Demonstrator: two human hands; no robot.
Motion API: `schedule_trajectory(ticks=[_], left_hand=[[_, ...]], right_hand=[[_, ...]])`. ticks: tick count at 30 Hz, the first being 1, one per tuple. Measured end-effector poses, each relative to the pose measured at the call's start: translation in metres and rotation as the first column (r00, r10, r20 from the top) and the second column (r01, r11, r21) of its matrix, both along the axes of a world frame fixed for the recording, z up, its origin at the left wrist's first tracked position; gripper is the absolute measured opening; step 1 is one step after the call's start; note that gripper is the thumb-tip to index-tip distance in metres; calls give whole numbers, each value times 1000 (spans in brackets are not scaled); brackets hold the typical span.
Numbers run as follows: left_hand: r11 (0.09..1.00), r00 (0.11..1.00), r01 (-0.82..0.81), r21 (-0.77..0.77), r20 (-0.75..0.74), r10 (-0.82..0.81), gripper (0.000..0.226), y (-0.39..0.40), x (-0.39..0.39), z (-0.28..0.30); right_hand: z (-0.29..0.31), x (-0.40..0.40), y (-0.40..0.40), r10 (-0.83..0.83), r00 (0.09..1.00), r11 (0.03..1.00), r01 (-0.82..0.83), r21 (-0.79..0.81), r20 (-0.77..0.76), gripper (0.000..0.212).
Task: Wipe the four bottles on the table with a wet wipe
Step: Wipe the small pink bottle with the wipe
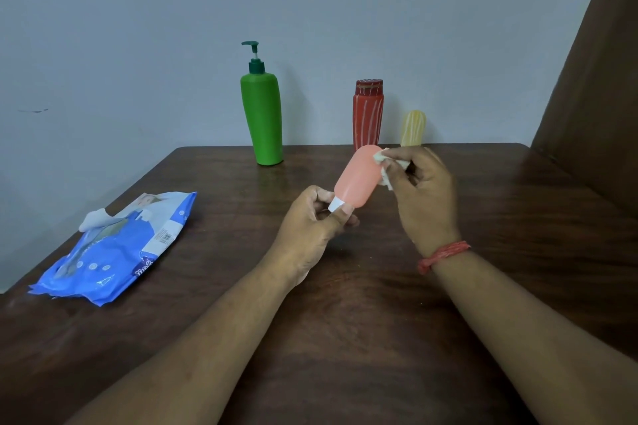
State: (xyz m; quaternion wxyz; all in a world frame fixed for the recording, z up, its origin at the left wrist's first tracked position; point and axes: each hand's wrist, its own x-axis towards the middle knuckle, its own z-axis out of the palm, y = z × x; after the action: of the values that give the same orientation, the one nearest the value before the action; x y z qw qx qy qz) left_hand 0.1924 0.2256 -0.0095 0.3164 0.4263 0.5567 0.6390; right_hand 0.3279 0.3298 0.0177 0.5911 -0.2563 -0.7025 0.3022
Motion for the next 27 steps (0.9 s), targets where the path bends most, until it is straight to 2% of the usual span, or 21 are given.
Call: schedule_trajectory(ticks=[3,10,15,19,23,27], left_hand=[[999,999,-42,1,0,42,16,-1,-4,-2],[998,995,-57,38,87,54,18,2,-1,-2],[992,948,7,126,314,-47,18,2,1,4],[992,910,32,118,407,-78,3,1,0,5],[995,893,57,85,441,-89,10,0,2,7],[995,932,98,30,346,-103,30,0,6,7]], right_hand=[[-5,-4,-3,58,998,998,-58,2,-17,14],[-8,-5,-7,44,999,999,-44,8,15,16],[-13,-13,-22,85,987,990,-99,105,135,16],[-15,-16,-25,101,975,982,-129,139,197,17],[-16,-15,-29,88,951,962,-158,221,297,15],[-15,-16,-31,90,944,934,-191,302,318,15]])
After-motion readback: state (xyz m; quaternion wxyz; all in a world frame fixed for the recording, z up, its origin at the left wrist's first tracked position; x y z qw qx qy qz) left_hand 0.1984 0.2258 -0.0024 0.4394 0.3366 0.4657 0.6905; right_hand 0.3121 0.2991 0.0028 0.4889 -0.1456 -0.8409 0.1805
